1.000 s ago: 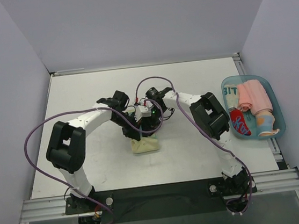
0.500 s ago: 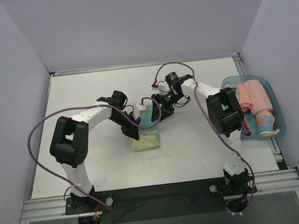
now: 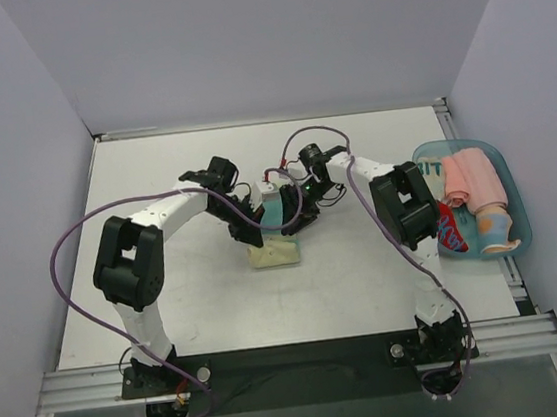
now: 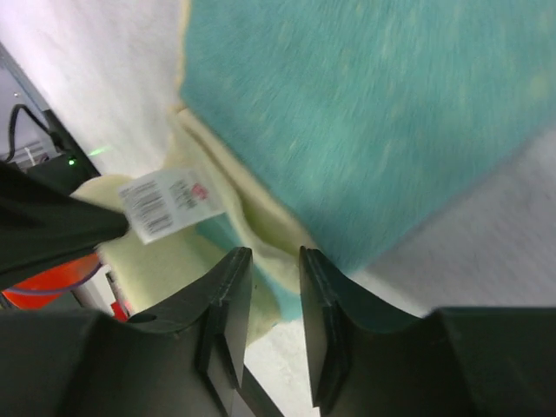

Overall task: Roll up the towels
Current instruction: Roll the towel

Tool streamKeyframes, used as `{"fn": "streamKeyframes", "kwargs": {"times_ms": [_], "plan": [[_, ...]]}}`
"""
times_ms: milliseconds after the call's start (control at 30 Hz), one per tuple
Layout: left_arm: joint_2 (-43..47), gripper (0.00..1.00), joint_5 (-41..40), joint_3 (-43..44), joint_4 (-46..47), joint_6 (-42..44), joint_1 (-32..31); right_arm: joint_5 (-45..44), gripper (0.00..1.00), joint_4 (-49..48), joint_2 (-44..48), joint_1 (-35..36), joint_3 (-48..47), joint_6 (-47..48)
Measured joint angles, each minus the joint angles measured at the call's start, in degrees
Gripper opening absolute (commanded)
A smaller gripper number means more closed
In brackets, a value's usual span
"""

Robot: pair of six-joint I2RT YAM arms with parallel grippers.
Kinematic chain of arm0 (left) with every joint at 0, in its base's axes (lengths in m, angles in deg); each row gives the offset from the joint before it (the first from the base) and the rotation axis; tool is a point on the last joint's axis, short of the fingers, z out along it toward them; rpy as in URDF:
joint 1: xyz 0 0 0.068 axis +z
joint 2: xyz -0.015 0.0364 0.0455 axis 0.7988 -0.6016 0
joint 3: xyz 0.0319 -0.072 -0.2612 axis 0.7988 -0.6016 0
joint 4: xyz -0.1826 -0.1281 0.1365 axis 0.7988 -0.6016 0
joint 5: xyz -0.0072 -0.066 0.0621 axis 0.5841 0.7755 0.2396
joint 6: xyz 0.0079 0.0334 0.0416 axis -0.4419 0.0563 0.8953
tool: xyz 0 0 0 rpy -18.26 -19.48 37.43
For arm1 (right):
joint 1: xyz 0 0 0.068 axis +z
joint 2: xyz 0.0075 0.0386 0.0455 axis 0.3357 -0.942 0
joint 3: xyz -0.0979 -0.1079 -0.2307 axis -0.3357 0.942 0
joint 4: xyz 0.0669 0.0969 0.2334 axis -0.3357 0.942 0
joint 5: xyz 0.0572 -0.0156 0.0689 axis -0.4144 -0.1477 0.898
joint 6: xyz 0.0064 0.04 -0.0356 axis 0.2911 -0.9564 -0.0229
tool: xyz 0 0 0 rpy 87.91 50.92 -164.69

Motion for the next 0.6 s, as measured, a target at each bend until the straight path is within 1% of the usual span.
{"fn": "streamKeyframes", "kwargs": {"times_ms": [100, 200, 367, 433, 467, 500, 567, 600], "plan": [[-1.01, 0.08, 0.0, 1.49, 0.04, 0.0, 0.0, -0.07, 0.24, 0.09, -2.75, 1.14, -0.09, -0.37], [-3.61, 0.09, -0.07, 2.89, 0.0, -0.02, 0.02, 0.76, 0.21, 0.33, -3.21, 1.46, -0.2, -0.61], [-9.33, 0.1, -0.09, 4.83, 0.17, -0.5, 0.02, 0.83, 0.23, 0.33, -3.32, 1.46, -0.22, -0.59], [-10.62, 0.1, 0.0, 5.16, 0.22, -1.07, 0.02, 1.07, 0.29, 0.37, -3.32, 1.38, -0.31, -0.68], [-10.97, 0.1, 0.2, 5.44, 0.2, -1.31, 0.02, 1.22, 0.36, 0.35, -3.32, 1.25, -0.37, -0.76], [-11.17, 0.1, 0.37, 5.6, 0.26, -1.49, 0.09, 1.57, 0.41, 0.35, -3.3, 1.11, -0.44, -0.9], [-11.17, 0.1, 0.66, 5.64, 0.26, -1.68, 0.17, 2.23, 0.47, 0.33, -3.08, 0.68, -0.48, -1.11], [-11.17, 0.1, 0.81, 5.62, 0.28, -1.9, 0.24, 2.32, 0.48, 0.37, -2.82, 0.31, -0.46, -1.16]]}}
